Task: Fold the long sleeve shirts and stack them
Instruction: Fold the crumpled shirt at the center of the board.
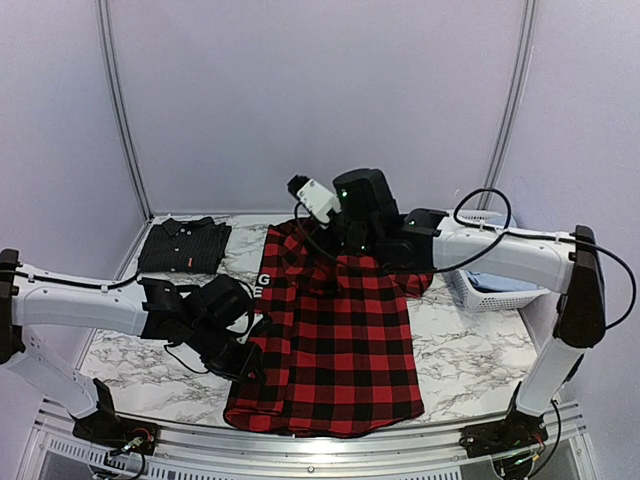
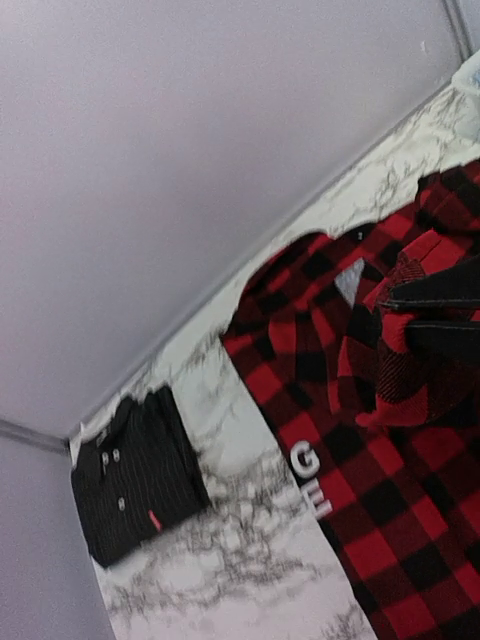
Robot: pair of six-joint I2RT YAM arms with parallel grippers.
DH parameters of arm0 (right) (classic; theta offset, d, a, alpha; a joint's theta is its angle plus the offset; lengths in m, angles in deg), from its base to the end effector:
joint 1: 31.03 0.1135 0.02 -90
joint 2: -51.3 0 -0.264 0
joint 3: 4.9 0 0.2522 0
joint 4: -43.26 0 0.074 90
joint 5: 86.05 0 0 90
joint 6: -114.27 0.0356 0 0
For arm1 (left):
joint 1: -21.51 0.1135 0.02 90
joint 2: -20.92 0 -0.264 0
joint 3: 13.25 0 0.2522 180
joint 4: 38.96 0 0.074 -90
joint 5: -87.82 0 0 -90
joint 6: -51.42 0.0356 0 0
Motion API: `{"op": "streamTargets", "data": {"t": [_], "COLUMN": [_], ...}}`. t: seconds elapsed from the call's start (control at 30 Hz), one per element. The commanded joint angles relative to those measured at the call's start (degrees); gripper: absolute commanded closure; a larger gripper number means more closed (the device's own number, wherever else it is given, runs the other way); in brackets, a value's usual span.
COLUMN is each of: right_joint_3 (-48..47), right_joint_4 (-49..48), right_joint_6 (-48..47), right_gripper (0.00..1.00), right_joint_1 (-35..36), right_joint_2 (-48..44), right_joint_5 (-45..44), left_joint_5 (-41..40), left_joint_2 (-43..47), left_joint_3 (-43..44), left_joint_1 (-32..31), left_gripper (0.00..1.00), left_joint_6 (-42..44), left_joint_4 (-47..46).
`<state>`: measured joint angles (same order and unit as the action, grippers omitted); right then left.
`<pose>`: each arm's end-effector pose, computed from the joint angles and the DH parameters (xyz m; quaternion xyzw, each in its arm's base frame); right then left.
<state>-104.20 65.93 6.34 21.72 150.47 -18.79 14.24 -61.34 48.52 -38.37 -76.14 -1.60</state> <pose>0.2609 0.3204 0.3337 -0.3823 0.7284 0.0064 0.5685 0.1309 -0.2457 0.1952 0.2229 0.9254 -0.2965 0.0777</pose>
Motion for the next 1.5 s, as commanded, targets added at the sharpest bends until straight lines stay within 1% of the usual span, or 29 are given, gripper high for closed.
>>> {"op": "streamTargets", "data": {"t": [0.0, 0.1, 0.23, 0.37, 0.7, 0.87, 0.97, 1.03, 1.07, 1.13, 1.23, 1.27, 1.3, 1.37, 1.47], "right_joint_3": [3.2, 4.5, 6.9, 6.4, -0.4, -7.4, -12.7, -14.0, -14.2, -14.6, -12.5, -11.7, -10.9, -8.5, -3.6], "right_joint_4": [5.1, 8.2, 9.6, 12.3, 23.5, 29.0, 34.8, 36.2, 36.4, 36.5, 31.8, 30.3, 29.2, 26.3, 21.4], "right_joint_6": [6.6, 11.2, 15.3, 17.5, 17.6, 22.0, 23.9, 24.4, 24.8, 25.5, 27.3, 27.6, 28.0, 29.2, 32.1], "right_gripper": [1.0, 1.0, 1.0, 1.0, 1.0, 1.0, 1.0, 1.0, 0.98, 0.87, 0.66, 0.59, 0.53, 0.45, 0.42], "right_joint_1": [3.5, 5.2, 6.5, 7.3, 9.3, 9.5, 9.6, 10.2, 10.5, 11.2, 11.5, 11.5, 11.4, 11.0, 9.6], "right_joint_2": [0.1, 1.9, 4.2, 6.9, 9.9, 10.8, 12.6, 13.8, 14.5, 15.8, 15.3, 14.7, 14.2, 12.8, 10.4], "right_joint_5": [12.6, 20.1, 28.4, 34.2, 37.7, 40.7, 40.5, 40.6, 40.8, 41.7, 43.1, 42.7, 42.0, 40.8, 40.6], "left_joint_5": [-3.7, -6.1, -8.3, -7.7, -6.5, -5.2, -4.4, -4.2, -4.2, -4.4, -4.8, -4.9, -4.9, -4.8, -3.7], "left_joint_2": [4.8, 8.8, 13.0, 13.3, 12.2, 11.9, 11.5, 11.1, 11.0, 10.8, 10.8, 10.8, 10.9, 10.8, 11.1], "left_joint_3": [-0.3, -2.4, -5.6, -6.1, -5.9, -5.0, -4.2, -3.9, -3.8, -3.8, -4.1, -4.2, -4.4, -4.9, -5.7], "left_joint_1": [5.1, 9.7, 15.8, 18.0, 18.3, 18.9, 19.1, 19.2, 19.3, 19.5, 19.9, 20.0, 20.0, 20.0, 20.0], "left_gripper": [0.9, 0.89, 0.88, 0.88, 0.88, 0.88, 0.88, 0.87, 0.86, 0.83, 0.74, 0.71, 0.68, 0.63, 0.55], "left_joint_6": [-3.2, -5.4, -7.3, -6.2, -4.5, -3.6, -2.9, -2.5, -2.4, -2.1, -2.2, -2.2, -2.2, -1.7, -1.0], "left_joint_4": [-0.6, -0.5, 0.0, 0.0, 0.0, 0.2, 0.7, 1.1, 1.2, 1.5, 1.6, 1.6, 1.5, 1.5, 0.5]}}
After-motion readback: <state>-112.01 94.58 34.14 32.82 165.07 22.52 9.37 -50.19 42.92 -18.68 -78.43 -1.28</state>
